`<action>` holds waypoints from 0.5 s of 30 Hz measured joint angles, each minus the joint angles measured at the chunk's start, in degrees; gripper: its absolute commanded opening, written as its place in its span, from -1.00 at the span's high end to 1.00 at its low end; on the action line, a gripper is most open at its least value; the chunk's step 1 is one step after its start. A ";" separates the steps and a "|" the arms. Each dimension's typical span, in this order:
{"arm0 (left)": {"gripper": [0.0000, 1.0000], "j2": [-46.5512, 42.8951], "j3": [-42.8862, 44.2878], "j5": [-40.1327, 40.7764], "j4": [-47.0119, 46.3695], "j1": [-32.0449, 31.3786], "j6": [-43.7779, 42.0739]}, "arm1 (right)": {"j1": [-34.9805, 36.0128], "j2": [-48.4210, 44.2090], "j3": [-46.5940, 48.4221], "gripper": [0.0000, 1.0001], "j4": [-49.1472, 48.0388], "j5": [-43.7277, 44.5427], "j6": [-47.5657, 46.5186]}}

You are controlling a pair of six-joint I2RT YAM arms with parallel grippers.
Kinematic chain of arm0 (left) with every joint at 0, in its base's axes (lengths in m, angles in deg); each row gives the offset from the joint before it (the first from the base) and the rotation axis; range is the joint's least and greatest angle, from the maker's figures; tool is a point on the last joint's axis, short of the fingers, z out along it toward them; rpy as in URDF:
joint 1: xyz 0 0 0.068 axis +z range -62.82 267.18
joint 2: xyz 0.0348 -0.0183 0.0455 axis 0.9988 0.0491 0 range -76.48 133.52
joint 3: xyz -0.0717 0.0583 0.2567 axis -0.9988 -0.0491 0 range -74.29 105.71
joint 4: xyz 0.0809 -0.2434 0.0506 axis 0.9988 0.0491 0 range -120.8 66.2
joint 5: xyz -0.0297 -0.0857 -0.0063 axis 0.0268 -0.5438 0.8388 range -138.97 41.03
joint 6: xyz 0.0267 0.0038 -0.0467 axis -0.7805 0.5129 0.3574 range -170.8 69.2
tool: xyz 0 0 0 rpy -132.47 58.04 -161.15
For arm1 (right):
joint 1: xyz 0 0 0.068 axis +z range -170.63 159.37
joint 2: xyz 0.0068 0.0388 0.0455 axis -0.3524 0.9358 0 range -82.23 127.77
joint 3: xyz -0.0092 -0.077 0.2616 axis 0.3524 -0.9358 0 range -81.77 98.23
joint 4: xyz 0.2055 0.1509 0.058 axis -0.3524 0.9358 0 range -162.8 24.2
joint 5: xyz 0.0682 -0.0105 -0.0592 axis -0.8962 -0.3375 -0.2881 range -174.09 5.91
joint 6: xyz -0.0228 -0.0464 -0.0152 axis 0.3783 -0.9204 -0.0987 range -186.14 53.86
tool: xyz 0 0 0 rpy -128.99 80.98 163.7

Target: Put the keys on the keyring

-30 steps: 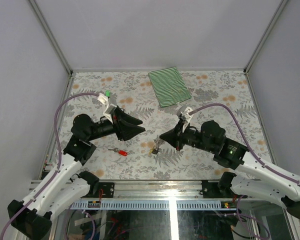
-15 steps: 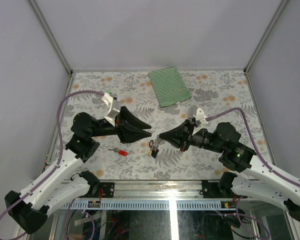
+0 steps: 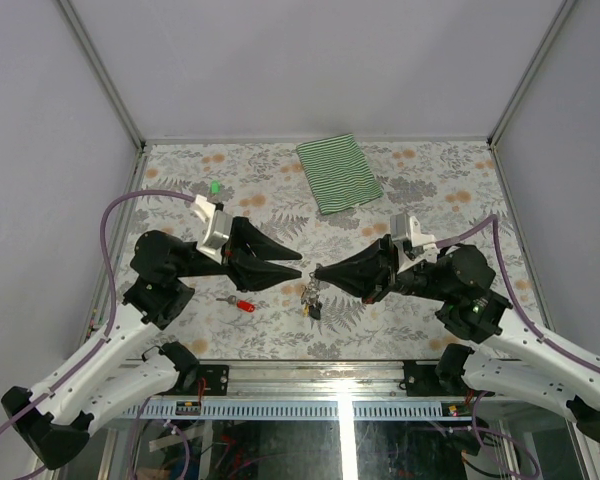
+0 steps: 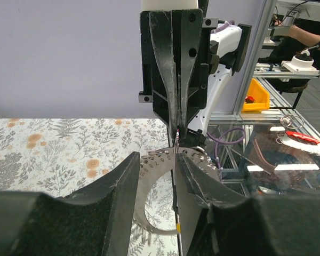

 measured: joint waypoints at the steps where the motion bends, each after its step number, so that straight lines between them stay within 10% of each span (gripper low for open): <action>1: 0.32 0.02 0.11 -0.07 0.02 -0.15 0.00 | 0.00 0.15 0.13 1.00 -0.44 -0.46 0.07; 15: 0.43 0.63 1.81 -1.07 0.66 -3.10 -0.72 | -0.04 1.46 0.76 1.00 -4.26 -4.31 0.42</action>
